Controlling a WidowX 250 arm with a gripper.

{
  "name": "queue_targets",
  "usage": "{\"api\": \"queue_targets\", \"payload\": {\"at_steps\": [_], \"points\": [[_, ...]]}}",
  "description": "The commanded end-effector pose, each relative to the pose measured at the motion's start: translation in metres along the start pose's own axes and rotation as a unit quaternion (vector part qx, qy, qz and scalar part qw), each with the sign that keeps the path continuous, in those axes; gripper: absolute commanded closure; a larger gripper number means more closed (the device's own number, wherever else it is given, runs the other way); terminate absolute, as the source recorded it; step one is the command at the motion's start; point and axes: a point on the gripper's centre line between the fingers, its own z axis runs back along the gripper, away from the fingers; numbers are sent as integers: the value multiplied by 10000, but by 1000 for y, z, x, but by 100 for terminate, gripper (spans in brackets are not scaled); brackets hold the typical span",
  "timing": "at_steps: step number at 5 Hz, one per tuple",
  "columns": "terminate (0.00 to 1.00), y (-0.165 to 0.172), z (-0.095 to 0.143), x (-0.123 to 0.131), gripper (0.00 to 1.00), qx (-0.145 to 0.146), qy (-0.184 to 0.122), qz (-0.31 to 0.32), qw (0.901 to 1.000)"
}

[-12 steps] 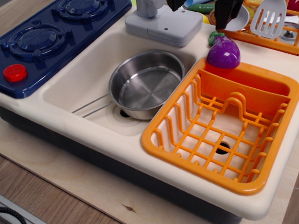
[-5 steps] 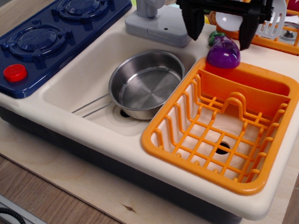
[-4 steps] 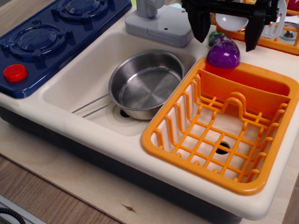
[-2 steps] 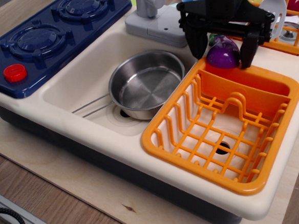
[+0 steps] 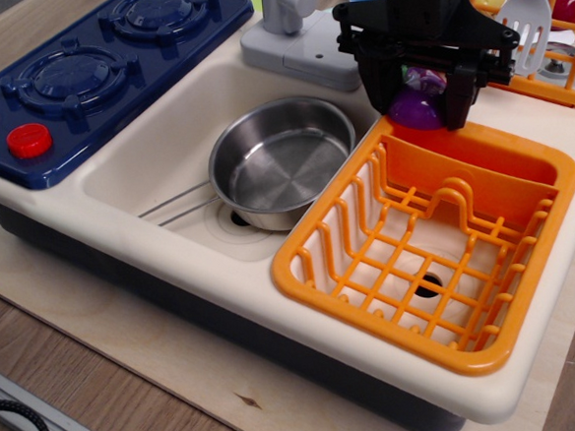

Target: Put eggplant into pan

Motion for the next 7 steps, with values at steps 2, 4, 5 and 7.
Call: {"api": "queue_targets", "payload": {"at_steps": [2,4,5,7], "points": [[0,14,36,-5,100,417,223,-237,9986],[0,47,49,-32,100,549,128,-135,9983],[0,55,49,-45,100,625,28,-146,9979],[0,66,35,-49,0,378,-252,-457,9979]]}}
